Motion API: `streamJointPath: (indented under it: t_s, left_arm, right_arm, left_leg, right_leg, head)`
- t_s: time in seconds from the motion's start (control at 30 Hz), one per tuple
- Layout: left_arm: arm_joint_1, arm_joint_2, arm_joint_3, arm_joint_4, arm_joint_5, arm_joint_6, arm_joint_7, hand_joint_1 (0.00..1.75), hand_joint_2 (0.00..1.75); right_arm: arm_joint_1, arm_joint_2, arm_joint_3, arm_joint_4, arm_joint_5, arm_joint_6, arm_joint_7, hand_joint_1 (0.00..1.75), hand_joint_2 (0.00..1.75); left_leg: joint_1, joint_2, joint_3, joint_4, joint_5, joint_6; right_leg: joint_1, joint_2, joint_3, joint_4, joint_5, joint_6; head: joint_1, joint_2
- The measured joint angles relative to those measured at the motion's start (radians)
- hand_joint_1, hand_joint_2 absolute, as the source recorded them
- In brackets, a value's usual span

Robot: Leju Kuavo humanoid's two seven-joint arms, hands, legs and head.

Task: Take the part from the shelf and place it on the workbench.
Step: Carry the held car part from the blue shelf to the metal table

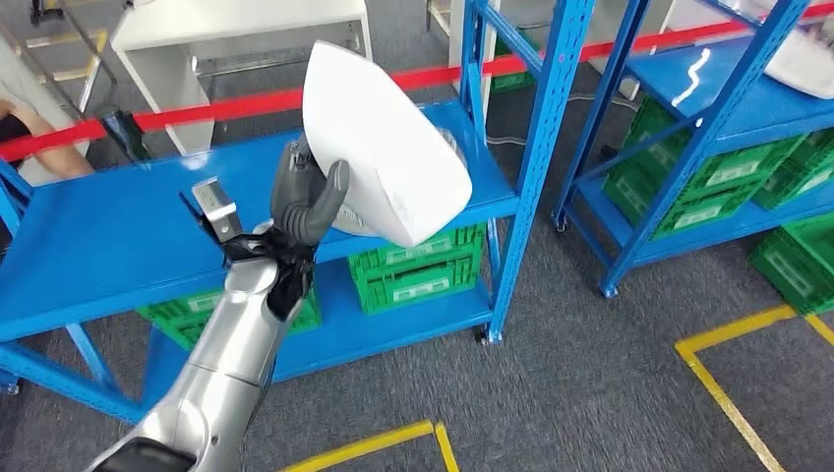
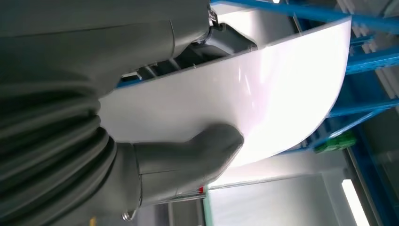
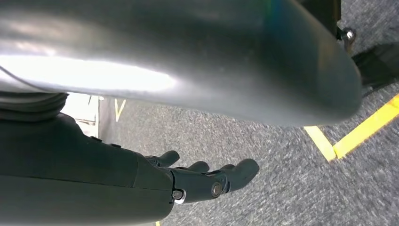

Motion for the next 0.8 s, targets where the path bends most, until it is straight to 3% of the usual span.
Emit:
streamJointPath:
  t_s: [0.07, 0.1, 0.13, 0.17, 0.23, 0.27, 0.3, 0.33, 0.37, 0.43, 0.47, 0.5, 0.57, 0.63, 0.67, 0.73, 0.77, 0.8]
  left_arm:
    - [-0.001, 0.007, 0.0, 0.0, 0.002, 0.003, 0.0, 1.75, 1.75]
    - [0.001, 0.011, 0.0, -0.001, 0.002, 0.005, 0.0, 1.75, 1.75]
    - [0.004, 0.016, 0.0, -0.004, 0.003, 0.008, 0.0, 1.75, 1.75]
    - [0.008, 0.022, 0.0, -0.009, 0.005, 0.011, 0.0, 1.75, 1.75]
    - [0.027, 0.04, 0.001, -0.024, 0.011, 0.021, 0.0, 1.75, 1.75]
    - [0.041, 0.052, 0.002, -0.033, 0.014, 0.026, 0.0, 1.75, 1.75]
    - [0.055, 0.064, 0.006, -0.043, 0.015, 0.03, 0.0, 1.75, 1.75]
    - [0.068, 0.074, 0.01, -0.054, 0.016, 0.033, 0.0, 1.75, 1.75]
    - [0.077, 0.082, 0.016, -0.065, 0.016, 0.036, 0.0, 1.75, 1.75]
    - [0.089, 0.095, 0.028, -0.091, 0.018, 0.039, 0.0, 1.75, 1.75]
    - [0.091, 0.099, 0.033, -0.101, 0.021, 0.037, 0.0, 1.75, 1.75]
    - [0.092, 0.103, 0.037, -0.108, 0.023, 0.034, 0.0, 1.75, 1.75]
    - [0.091, 0.107, 0.04, -0.111, 0.026, 0.026, 0.0, 1.75, 1.75]
    - [0.086, 0.111, 0.041, -0.106, 0.025, 0.023, 0.0, 1.75, 1.75]
    - [0.081, 0.112, 0.041, -0.101, 0.022, 0.023, 0.0, 1.75, 1.75]
    - [0.072, 0.111, 0.041, -0.088, 0.018, 0.023, 0.0, 1.75, 1.75]
    - [0.069, 0.109, 0.041, -0.081, 0.017, 0.023, 0.0, 1.75, 1.75]
    - [0.068, 0.107, 0.041, -0.074, 0.017, 0.023, 0.0, 1.75, 1.75]
  right_arm:
    - [0.0, 0.002, 0.0, 0.0, 0.005, 0.006, 0.0, 0.0, 0.0]
    - [0.0, 0.002, 0.0, 0.0, 0.009, 0.009, 0.0, 0.0, 0.0]
    - [0.001, 0.003, 0.001, 0.0, 0.013, 0.01, 0.0, 0.0, 0.0]
    - [0.0, 0.003, 0.002, 0.0, 0.02, 0.011, 0.001, 0.0, 0.0]
    - [-0.003, 0.003, 0.006, 0.0, 0.037, 0.012, 0.003, 0.0, 0.0]
    - [-0.006, 0.002, 0.009, 0.0, 0.045, 0.012, 0.003, 0.0, 0.0]
    - [-0.009, 0.002, 0.013, 0.0, 0.053, 0.012, 0.003, 0.0, 0.0]
    - [-0.013, 0.001, 0.017, 0.0, 0.06, 0.012, 0.004, 0.0, 0.0]
    - [-0.019, -0.001, 0.022, 0.0, 0.066, 0.012, 0.004, 0.0, 0.0]
    - [-0.034, -0.005, 0.031, -0.001, 0.074, 0.011, 0.005, 0.0, 0.0]
    - [-0.04, -0.006, 0.034, -0.001, 0.075, 0.01, 0.006, 0.0, 0.0]
    - [-0.045, -0.007, 0.036, -0.001, 0.074, 0.009, 0.006, 0.0, 0.0]
    - [-0.049, -0.008, 0.037, -0.001, 0.067, 0.005, 0.004, 0.0, 0.0]
    - [-0.05, -0.011, 0.038, -0.001, 0.055, 0.0, 0.002, 0.0, 0.0]
    - [-0.049, -0.012, 0.038, -0.001, 0.049, -0.002, 0.002, 0.0, 0.0]
    - [-0.043, -0.016, 0.036, -0.001, 0.038, -0.006, 0.002, 0.0, 0.0]
    - [-0.039, -0.017, 0.035, -0.001, 0.034, -0.006, 0.002, 0.0, 0.0]
    - [-0.034, -0.018, 0.034, -0.001, 0.031, -0.006, 0.002, 0.0, 0.0]
  left_leg:
    - [-0.001, 0.001, -0.01, -0.008, 0.026, 0.014]
    - [0.0, 0.002, -0.014, -0.014, 0.042, 0.021]
    - [0.003, 0.002, -0.022, -0.021, 0.059, 0.026]
    - [0.005, 0.003, -0.031, -0.024, 0.075, 0.03]
    - [0.003, 0.006, -0.061, -0.023, 0.099, 0.035]
    - [0.002, 0.008, -0.077, -0.02, 0.11, 0.035]
    - [0.001, 0.009, -0.094, -0.016, 0.12, 0.034]
    - [0.001, 0.01, -0.111, -0.011, 0.129, 0.032]
    - [0.001, 0.011, -0.129, -0.004, 0.137, 0.03]
    - [0.0, 0.01, -0.157, 0.012, 0.15, 0.023]
    - [0.0, 0.01, -0.164, 0.018, 0.156, 0.018]
    - [0.0, 0.009, -0.167, 0.02, 0.162, 0.012]
    - [0.001, 0.007, -0.169, 0.017, 0.174, 0.0]
    - [0.004, 0.005, -0.185, 0.035, 0.145, -0.012]
    - [0.006, 0.004, -0.201, 0.07, 0.103, -0.019]
    - [0.013, 0.004, -0.231, 0.188, 0.005, -0.029]
    - [0.016, 0.004, -0.238, 0.246, -0.023, -0.033]
    - [0.019, 0.004, -0.232, 0.282, -0.026, -0.037]
  right_leg:
    - [-0.002, -0.001, 0.001, -0.017, 0.019, 0.015]
    - [-0.002, 0.0, -0.002, -0.014, 0.01, 0.019]
    - [-0.001, 0.0, -0.011, 0.006, -0.019, 0.021]
    - [0.0, 0.0, -0.024, 0.048, -0.066, 0.021]
    - [0.003, 0.001, -0.055, 0.178, -0.164, 0.024]
    - [0.004, 0.001, -0.061, 0.233, -0.187, 0.025]
    - [0.005, 0.001, -0.053, 0.261, -0.188, 0.025]
    - [0.006, 0.0, -0.027, 0.252, -0.172, 0.024]
    - [0.006, 0.0, 0.018, 0.209, -0.154, 0.022]
    - [0.009, 0.0, 0.12, 0.082, -0.155, 0.013]
    - [0.012, 0.001, 0.152, 0.036, -0.165, 0.008]
    - [0.014, 0.001, 0.167, 0.012, -0.174, 0.002]
    - [0.015, 0.001, 0.16, 0.002, -0.16, -0.009]
    - [0.01, -0.003, 0.143, -0.005, -0.136, -0.02]
    - [0.008, -0.005, 0.13, -0.008, -0.122, -0.024]
    - [0.006, -0.006, 0.099, -0.009, -0.095, -0.026]
    - [0.006, -0.006, 0.082, -0.009, -0.082, -0.025]
    - [0.004, -0.006, 0.066, -0.009, -0.07, -0.023]
  head:
    - [-0.002, 0.0]
    - [-0.002, 0.0]
    - [-0.001, 0.0]
    - [0.001, 0.0]
    - [0.005, 0.0]
    - [0.006, 0.0]
    - [0.005, 0.0]
    - [0.005, 0.0]
    - [0.006, 0.0]
    - [0.004, 0.0]
    - [0.003, 0.0]
    - [0.003, 0.0]
    - [0.003, 0.0]
    - [0.001, 0.0]
    - [-0.001, 0.0]
    - [-0.004, 0.0]
    - [-0.005, 0.0]
    - [-0.005, 0.0]
